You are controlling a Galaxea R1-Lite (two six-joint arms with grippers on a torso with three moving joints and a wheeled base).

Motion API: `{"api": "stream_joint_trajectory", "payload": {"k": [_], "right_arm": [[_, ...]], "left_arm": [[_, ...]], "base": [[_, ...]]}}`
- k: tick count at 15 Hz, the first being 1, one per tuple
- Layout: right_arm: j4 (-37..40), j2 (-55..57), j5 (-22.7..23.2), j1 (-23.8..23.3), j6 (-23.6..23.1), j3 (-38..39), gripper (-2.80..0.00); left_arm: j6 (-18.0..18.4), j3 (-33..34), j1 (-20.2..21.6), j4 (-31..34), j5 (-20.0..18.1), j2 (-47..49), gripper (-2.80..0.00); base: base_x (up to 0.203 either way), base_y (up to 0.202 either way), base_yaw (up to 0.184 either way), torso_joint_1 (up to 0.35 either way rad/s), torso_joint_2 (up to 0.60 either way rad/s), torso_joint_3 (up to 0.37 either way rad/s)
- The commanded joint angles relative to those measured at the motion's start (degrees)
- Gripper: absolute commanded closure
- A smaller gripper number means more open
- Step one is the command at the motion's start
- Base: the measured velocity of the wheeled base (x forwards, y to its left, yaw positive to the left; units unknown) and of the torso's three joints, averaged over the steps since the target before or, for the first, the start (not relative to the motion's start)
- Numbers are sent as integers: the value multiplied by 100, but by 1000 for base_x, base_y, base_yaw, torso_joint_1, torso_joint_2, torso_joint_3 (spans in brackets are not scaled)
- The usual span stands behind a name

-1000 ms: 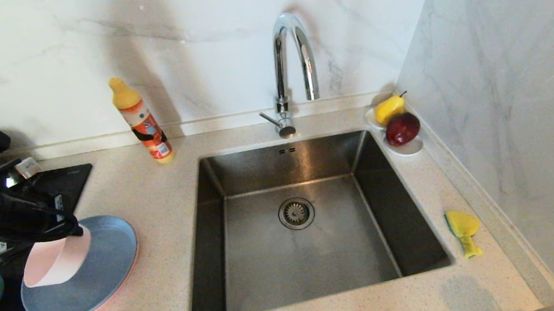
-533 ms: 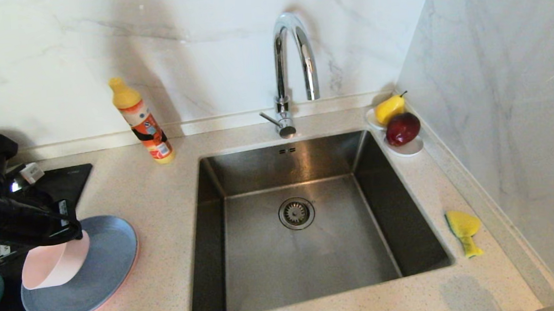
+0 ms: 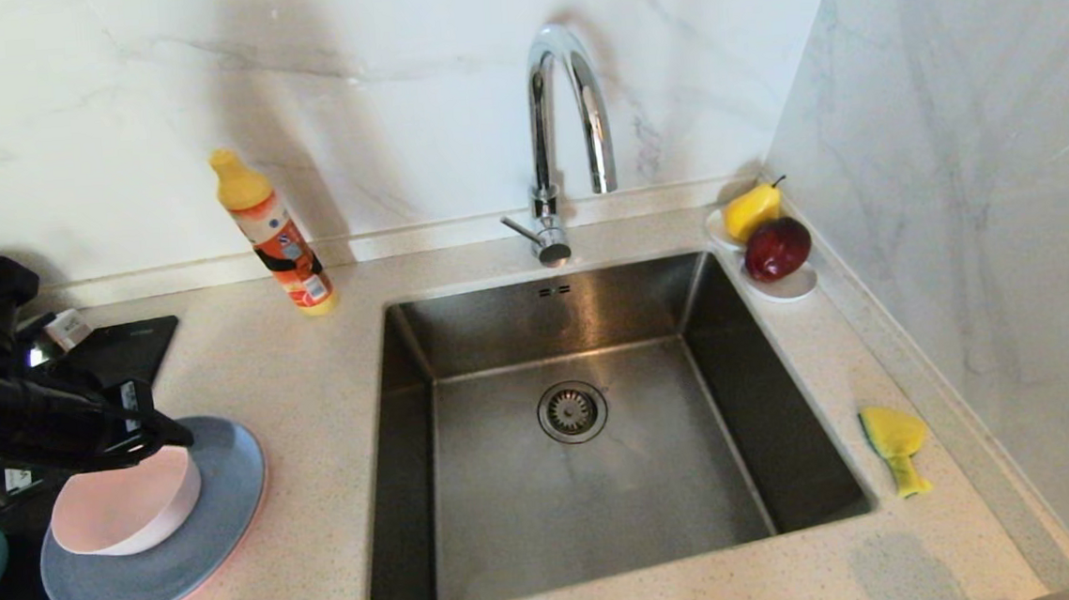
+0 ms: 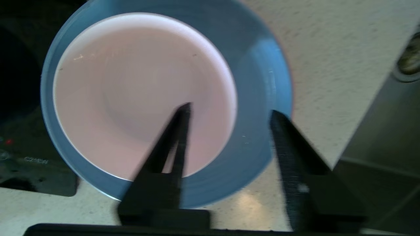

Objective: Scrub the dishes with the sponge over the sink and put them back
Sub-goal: Place the bowl on the plate

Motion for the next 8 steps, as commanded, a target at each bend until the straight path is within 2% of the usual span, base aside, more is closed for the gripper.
{"api": "stream_joint_trajectory", "payload": {"k": [1,3,4,6,8], "right_arm": [[-1,7,4,1,-3,0,0],[-1,7,4,1,-3,0,0],[-1,7,4,1,-3,0,0],[-1,7,4,6,-3,0,0],[-1,7,4,1,-3,0,0]], "left_arm": [[-155,-145,1,-94,-37,-210,-280],[-399,-549,46,-112,-6,-347,-280],[-432,-746,202,3,27,-350,0],[-437,-1176,568,526,93,-317,0],[-438,-1330,1006,799,127,-262,0]], "base": [[0,0,0,0,0,0],[0,0,0,0,0,0],[0,0,0,0,0,0],[0,0,0,0,0,0],[0,0,0,0,0,0]]}}
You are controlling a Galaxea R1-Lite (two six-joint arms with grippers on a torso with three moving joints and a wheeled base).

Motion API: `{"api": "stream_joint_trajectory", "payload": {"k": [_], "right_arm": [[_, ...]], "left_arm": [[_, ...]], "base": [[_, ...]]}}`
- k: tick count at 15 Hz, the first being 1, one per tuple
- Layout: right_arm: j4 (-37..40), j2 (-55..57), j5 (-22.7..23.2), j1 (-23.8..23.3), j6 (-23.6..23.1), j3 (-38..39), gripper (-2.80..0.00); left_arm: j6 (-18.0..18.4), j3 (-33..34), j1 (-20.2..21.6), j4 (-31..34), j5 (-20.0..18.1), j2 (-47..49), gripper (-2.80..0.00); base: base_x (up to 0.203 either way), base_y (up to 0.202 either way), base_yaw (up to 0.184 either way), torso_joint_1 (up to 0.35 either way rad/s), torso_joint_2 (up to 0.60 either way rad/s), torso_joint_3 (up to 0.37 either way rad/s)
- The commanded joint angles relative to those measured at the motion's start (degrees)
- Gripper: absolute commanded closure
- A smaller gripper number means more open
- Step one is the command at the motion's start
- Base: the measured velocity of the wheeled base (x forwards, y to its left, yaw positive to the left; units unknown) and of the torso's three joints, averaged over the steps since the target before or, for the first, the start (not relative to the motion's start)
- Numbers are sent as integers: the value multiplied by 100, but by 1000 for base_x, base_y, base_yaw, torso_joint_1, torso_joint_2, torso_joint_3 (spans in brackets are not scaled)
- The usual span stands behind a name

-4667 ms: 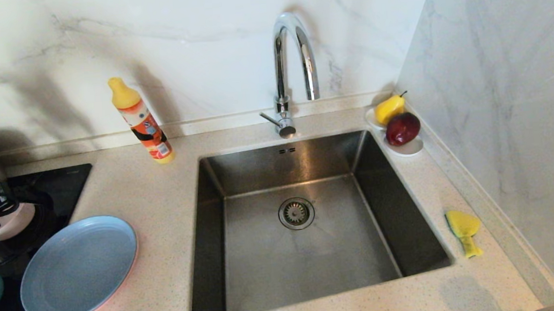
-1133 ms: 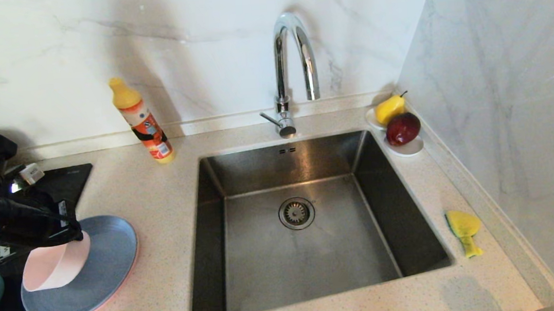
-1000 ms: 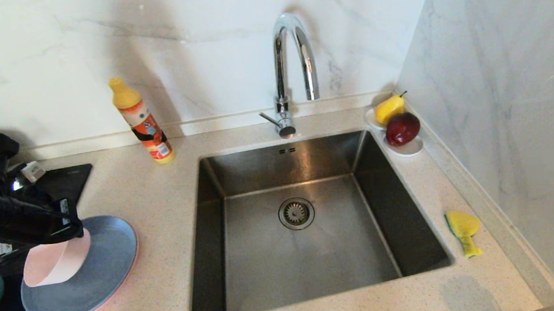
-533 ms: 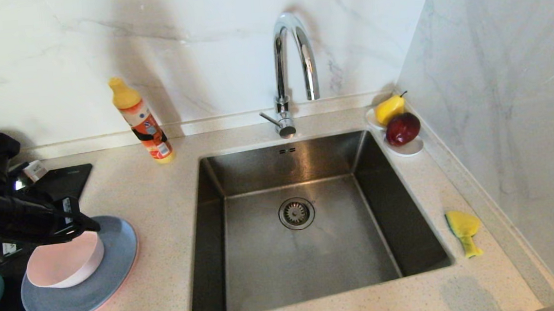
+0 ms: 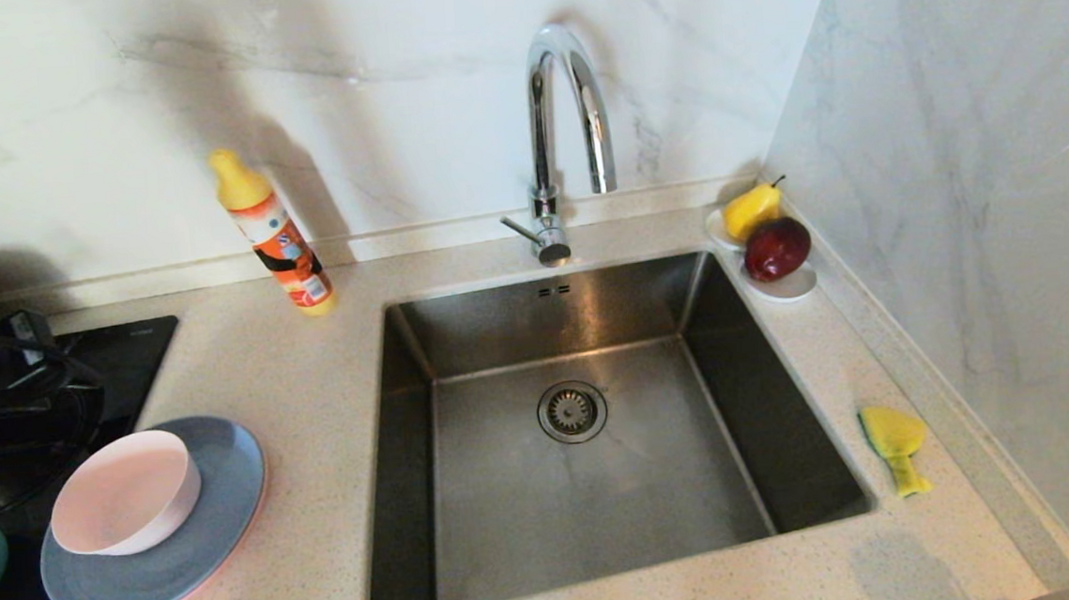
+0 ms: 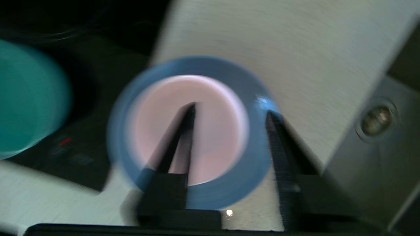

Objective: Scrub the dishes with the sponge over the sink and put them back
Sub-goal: Place the bowl on the plate, then place the bowl on the bowl

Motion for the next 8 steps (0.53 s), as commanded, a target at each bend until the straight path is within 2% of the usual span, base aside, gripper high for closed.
{"api": "stream_joint_trajectory", "payload": {"k": [1,6,7,8], "right_arm": [[1,7,2,0,-3,0,0],[1,7,2,-2,-3,0,0],[1,7,2,-2,-3,0,0],[1,7,2,-2,-3,0,0]], "left_arm": [[-10,-155,509,140,14,52,0],[-1,-68,1589,720,0,172,0],[10,-36,1802,866,-2,216,-280],[39,-13,1961,1020,-13,276,-280]], "base": [[0,0,0,0,0,0],[0,0,0,0,0,0],[0,0,0,0,0,0],[0,0,0,0,0,0]]}}
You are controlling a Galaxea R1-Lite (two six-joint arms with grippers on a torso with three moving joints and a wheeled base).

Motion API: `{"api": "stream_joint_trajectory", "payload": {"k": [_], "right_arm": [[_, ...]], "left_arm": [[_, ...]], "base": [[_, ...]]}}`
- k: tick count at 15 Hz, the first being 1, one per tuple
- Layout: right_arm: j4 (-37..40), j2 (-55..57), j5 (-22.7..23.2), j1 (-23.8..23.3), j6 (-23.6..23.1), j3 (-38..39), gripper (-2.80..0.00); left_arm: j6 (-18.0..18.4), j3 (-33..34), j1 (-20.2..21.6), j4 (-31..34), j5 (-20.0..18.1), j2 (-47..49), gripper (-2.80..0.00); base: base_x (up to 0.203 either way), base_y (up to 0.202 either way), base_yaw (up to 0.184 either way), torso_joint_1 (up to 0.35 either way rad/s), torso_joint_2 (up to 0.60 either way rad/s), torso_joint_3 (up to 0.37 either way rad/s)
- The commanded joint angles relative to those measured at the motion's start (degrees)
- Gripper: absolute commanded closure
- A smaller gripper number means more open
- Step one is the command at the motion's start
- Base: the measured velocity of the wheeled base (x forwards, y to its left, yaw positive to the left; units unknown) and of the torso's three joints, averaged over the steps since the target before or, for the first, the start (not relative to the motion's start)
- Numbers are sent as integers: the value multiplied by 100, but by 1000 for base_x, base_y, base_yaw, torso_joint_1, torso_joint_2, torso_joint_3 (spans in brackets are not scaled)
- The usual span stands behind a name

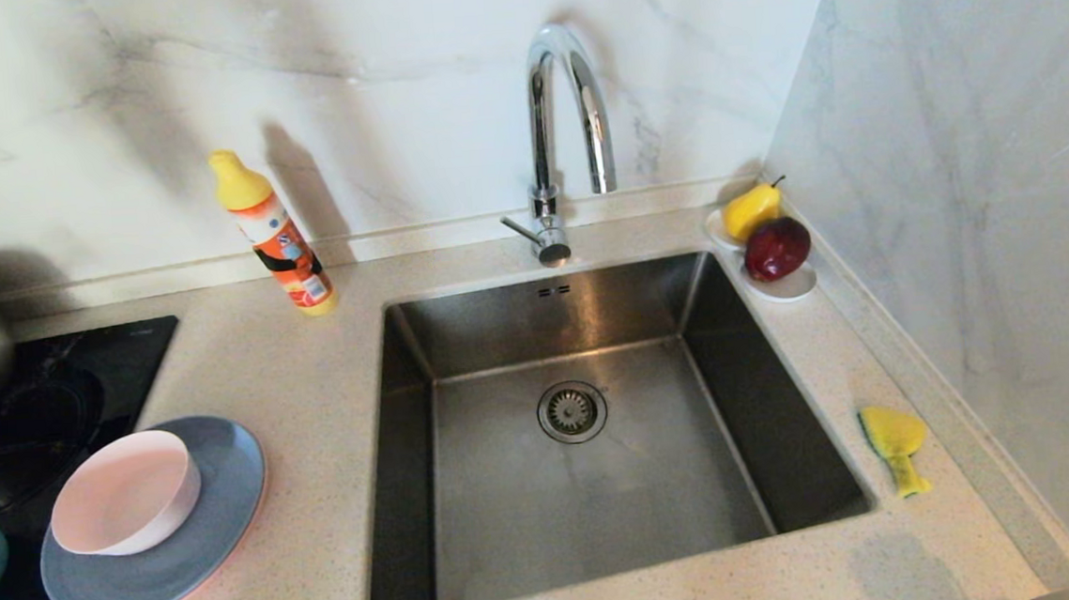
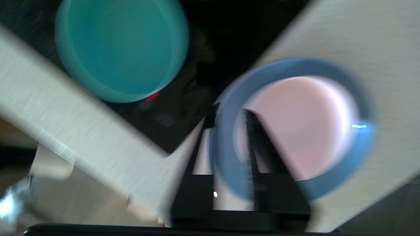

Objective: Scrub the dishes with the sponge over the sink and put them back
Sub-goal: Place the bowl on the bowl

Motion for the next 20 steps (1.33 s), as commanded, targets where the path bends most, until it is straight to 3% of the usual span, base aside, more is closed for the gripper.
{"api": "stream_joint_trajectory", "payload": {"k": [1,4,12,20], "right_arm": [[0,7,2,-2,-3,0,0],[0,7,2,1,-3,0,0],[0,7,2,-2,-3,0,0],[0,7,2,-2,-3,0,0]], "left_arm": [[39,141,401,208,-59,158,-280],[-8,275,601,211,-232,325,-280],[-218,155,957,-163,-238,1214,-280],[-208,146,969,-231,-288,1661,-280]], "base": [[0,0,0,0,0,0],[0,0,0,0,0,0],[0,0,0,0,0,0],[0,0,0,0,0,0]]}}
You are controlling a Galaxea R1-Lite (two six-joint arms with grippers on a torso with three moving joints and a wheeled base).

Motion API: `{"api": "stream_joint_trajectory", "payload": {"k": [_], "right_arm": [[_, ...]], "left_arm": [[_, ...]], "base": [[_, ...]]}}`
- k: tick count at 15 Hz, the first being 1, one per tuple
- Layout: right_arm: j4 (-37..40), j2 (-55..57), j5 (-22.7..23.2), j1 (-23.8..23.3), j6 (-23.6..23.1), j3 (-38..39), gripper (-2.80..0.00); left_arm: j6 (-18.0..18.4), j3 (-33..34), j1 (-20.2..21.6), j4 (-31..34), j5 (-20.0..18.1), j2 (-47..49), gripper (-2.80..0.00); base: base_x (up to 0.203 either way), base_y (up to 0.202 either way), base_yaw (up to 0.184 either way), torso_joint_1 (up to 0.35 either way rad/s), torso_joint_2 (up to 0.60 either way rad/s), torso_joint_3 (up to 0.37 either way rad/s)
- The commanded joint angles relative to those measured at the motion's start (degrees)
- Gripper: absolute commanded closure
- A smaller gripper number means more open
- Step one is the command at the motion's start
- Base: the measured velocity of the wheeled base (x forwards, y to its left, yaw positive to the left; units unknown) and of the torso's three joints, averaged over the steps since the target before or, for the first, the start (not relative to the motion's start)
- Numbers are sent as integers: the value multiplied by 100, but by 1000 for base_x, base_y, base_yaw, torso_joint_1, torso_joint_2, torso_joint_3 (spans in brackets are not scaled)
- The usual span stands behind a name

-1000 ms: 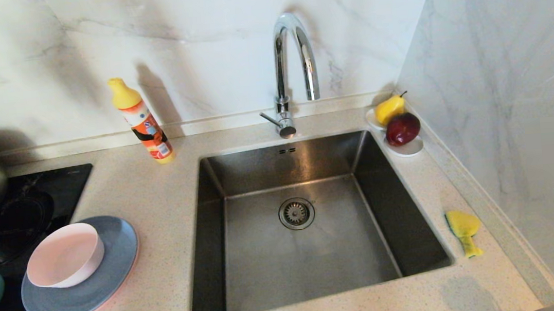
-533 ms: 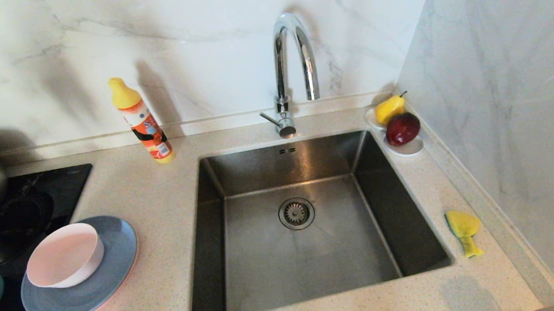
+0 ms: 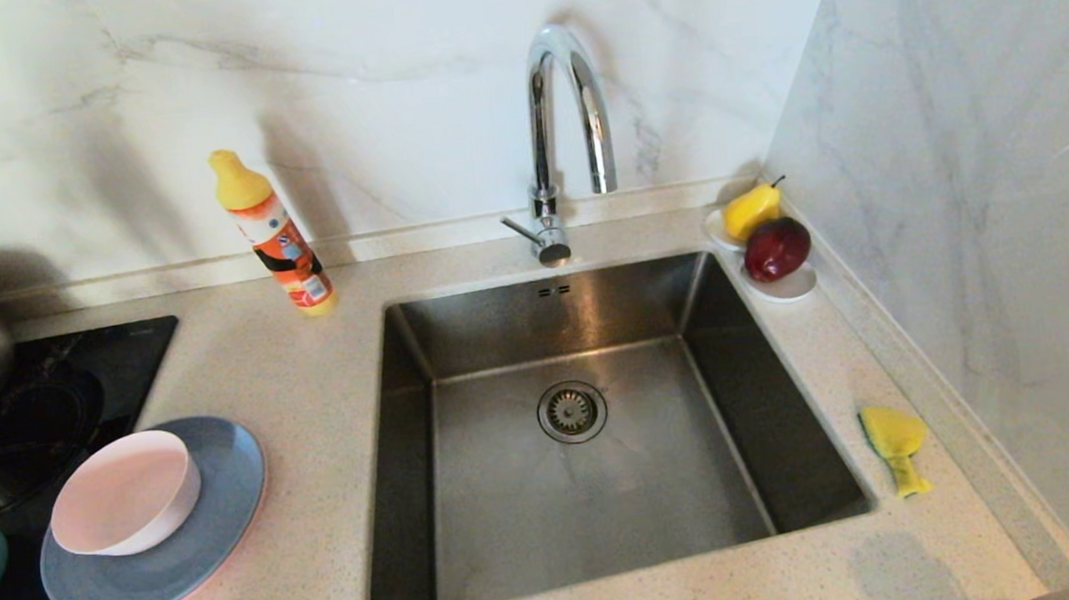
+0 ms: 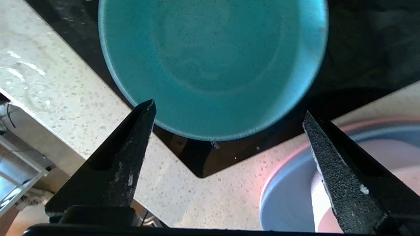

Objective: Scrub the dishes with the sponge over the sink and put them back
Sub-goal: Place the bowl on the bowl

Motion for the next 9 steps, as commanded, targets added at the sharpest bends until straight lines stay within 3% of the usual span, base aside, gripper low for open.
{"api": "stream_joint_trajectory", "payload": {"k": [1,7,8,9], "right_arm": [[0,7,2,1,-4,0,0],[0,7,2,1,-4,0,0],[0,7,2,1,-4,0,0],[0,7,2,1,-4,0,0]], "left_arm": [[-8,29,4,-75,-4,240,-280],[-8,87,3,-207,-14,473,-280],[1,78,-5,-206,-66,490,0],[7,75,-5,-206,-127,499,0]], "base": [[0,0,0,0,0,0],[0,0,0,0,0,0],[0,0,0,0,0,0],[0,0,0,0,0,0]]}}
